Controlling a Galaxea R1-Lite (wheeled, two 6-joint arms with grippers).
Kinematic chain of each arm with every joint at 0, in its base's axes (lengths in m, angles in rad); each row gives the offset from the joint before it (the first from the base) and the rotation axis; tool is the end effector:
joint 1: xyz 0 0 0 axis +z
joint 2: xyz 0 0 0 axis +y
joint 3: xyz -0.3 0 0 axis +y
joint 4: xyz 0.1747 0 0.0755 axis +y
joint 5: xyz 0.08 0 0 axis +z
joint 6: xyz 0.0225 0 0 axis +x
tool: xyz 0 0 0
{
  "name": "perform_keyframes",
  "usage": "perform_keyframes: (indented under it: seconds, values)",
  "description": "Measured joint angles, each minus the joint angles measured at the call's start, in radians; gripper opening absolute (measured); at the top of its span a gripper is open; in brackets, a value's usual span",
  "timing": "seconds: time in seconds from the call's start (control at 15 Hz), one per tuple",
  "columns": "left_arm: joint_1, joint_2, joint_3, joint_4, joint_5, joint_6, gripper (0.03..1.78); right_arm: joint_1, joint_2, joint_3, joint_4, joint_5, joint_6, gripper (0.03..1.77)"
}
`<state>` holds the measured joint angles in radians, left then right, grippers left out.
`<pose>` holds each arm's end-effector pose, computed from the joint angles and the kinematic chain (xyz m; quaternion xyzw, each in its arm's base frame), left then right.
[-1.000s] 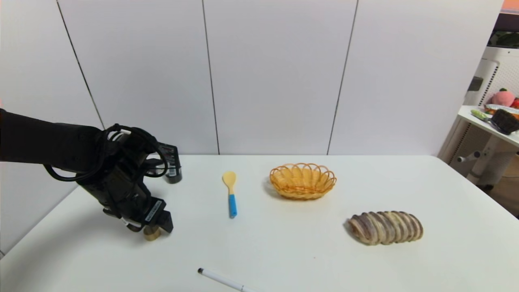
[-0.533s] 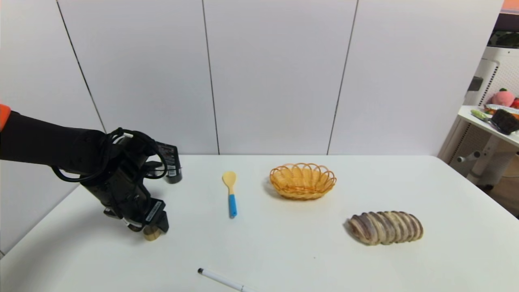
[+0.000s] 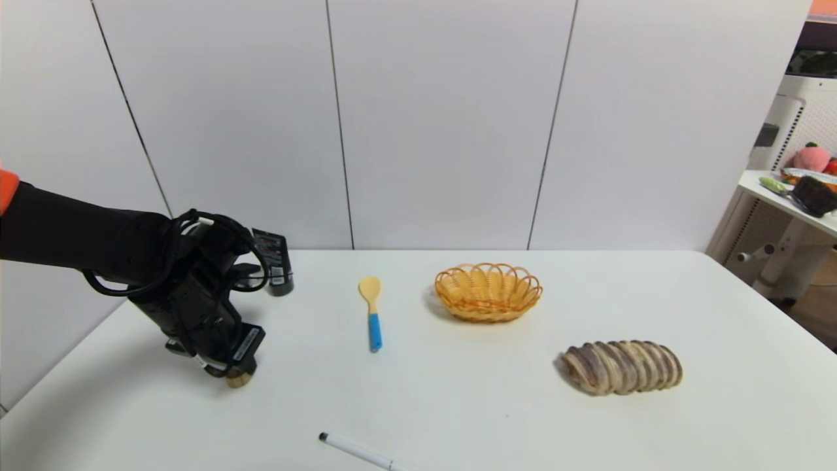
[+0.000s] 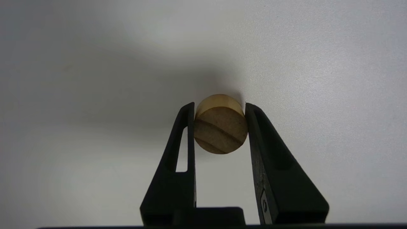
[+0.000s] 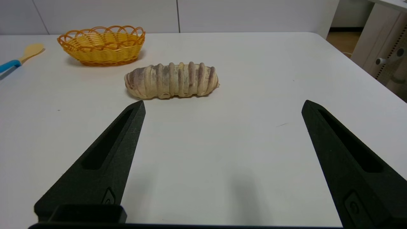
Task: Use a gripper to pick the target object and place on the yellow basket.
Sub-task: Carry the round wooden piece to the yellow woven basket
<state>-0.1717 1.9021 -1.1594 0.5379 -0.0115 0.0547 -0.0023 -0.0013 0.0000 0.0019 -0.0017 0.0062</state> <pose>0.3021 -0.0527 0.1229 0.0696 0.5933 -0.0896 0.7969 -0.0229 0.0000 0.0753 0.0031 0.0003 -0.0020 1.0000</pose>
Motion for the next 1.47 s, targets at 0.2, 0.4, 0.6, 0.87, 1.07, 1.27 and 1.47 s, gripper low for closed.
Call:
perform_keyframes:
  seconds: [0.2, 0.4, 0.6, 0.87, 1.07, 1.27, 1.47]
  values:
    - [-0.001, -0.002, -0.011, -0.003, -0.05, 0.0, 0.5, -0.001, 0.0, 0.0, 0.0, 0.0, 0.0, 1.7]
    - [-0.012, -0.008, -0.073, -0.063, -0.07, 0.005, 0.5, -0.001, 0.0, 0.0, 0.0, 0.0, 0.0, 1.7]
    - [-0.056, -0.001, -0.18, -0.163, -0.071, 0.005, 0.5, -0.001, 0.0, 0.0, 0.0, 0.0, 0.001, 1.7]
    - [-0.187, 0.062, -0.352, -0.319, -0.072, 0.003, 0.5, -0.001, 0.0, 0.0, 0.0, 0.0, 0.0, 1.7]
    - [-0.3, 0.125, -0.423, -0.413, -0.074, -0.013, 0.5, 0.0, 0.0, 0.0, 0.0, 0.0, 0.0, 1.7]
    - [-0.397, 0.179, -0.447, -0.463, -0.082, -0.029, 0.5, 0.0, 0.0, 0.0, 0.0, 0.0, 0.0, 1.7]
    - [-0.458, 0.235, -0.471, -0.526, -0.124, -0.031, 0.5, -0.001, 0.0, 0.0, 0.0, 0.0, 0.0, 1.7]
